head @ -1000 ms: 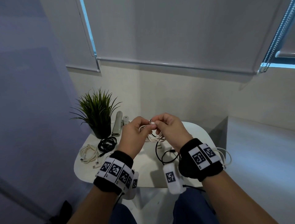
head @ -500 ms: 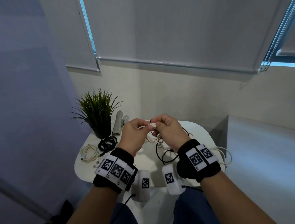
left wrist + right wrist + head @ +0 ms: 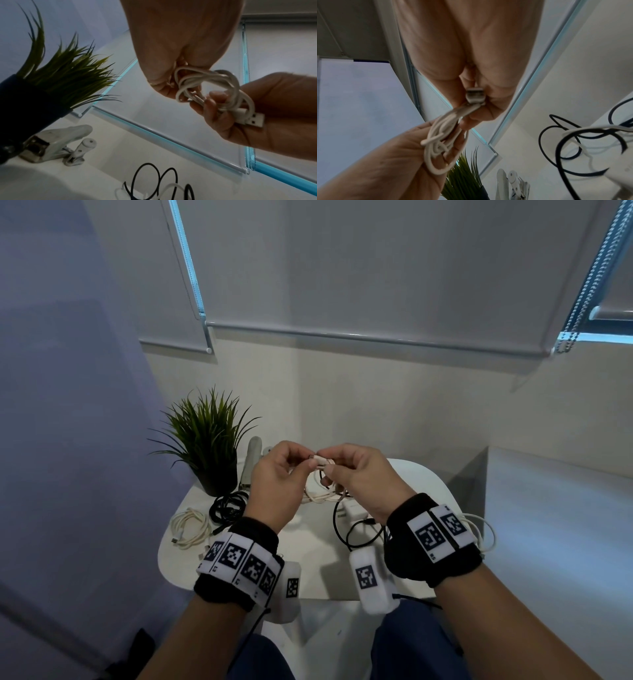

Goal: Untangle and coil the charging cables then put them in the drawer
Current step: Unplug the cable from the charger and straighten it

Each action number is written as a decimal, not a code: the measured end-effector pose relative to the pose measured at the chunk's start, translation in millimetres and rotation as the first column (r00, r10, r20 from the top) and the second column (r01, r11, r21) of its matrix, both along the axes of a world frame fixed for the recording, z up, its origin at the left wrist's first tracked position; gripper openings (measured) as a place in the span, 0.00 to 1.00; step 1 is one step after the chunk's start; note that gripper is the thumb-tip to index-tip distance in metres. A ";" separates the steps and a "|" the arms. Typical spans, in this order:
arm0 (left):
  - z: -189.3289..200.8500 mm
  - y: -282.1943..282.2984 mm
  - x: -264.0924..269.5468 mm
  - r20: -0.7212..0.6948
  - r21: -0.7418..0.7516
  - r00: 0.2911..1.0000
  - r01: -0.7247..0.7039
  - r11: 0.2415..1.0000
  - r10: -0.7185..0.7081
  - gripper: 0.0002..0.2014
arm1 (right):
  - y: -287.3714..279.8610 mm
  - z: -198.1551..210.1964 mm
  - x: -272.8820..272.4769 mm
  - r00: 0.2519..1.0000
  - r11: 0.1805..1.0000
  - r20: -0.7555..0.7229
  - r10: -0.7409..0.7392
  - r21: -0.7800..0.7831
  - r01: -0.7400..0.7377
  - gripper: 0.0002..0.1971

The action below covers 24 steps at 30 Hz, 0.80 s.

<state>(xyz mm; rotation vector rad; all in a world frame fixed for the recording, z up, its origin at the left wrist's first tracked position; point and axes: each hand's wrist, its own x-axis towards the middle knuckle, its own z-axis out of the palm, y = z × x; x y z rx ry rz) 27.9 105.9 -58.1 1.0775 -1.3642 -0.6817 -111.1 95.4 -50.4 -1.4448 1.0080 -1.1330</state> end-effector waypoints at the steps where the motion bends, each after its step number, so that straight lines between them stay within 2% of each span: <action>1: -0.9 -0.5 0.5 -0.012 0.004 1.000 0.012 1.000 -0.012 0.07 | 0.1 -0.5 -0.5 1.000 1.000 -0.002 -0.001 -0.008 0.001 0.09; 3: -4.1 -2.1 0.6 0.013 0.018 1.000 0.014 1.000 -0.014 0.09 | -0.6 -1.5 -0.8 0.999 0.999 0.012 -0.031 -0.019 0.031 0.13; 5: -7.1 -3.1 0.7 0.009 0.098 0.998 0.058 0.994 -0.059 0.08 | -1.0 -2.6 -0.2 0.998 0.998 0.034 -0.049 -0.028 0.050 0.15; 7: -7.6 -1.2 -0.3 -0.077 0.197 0.988 0.143 0.970 -0.130 0.07 | -0.5 -3.3 0.3 0.996 0.999 0.071 -0.045 -0.023 0.047 0.15; 9: -6.7 0.9 -1.0 -0.134 0.213 0.980 0.171 0.962 -0.145 0.03 | -0.1 -4.0 0.2 0.992 0.999 0.122 -0.036 0.003 0.036 0.14; 12: -9.6 0.1 0.2 -0.072 0.174 0.993 0.107 0.979 -0.096 0.08 | 0.7 -4.4 -1.5 0.989 0.997 0.149 -0.015 0.074 0.004 0.11; 17: -19.6 -2.3 7.9 -0.018 0.189 1.000 0.026 0.982 -0.023 0.10 | 2.8 -5.8 -2.7 1.000 0.986 0.013 0.019 0.164 -0.021 0.05; 20: -21.4 0.0 9.7 0.027 0.201 1.000 -0.021 0.979 0.016 0.11 | 4.6 -5.5 0.2 1.000 0.987 -0.025 0.008 0.164 -0.004 0.06; 24: -24.5 0.6 18.3 0.181 0.193 0.982 -0.089 0.977 0.054 0.12 | 5.9 -10.4 7.2 1.000 0.977 -0.022 0.017 0.214 -0.012 0.08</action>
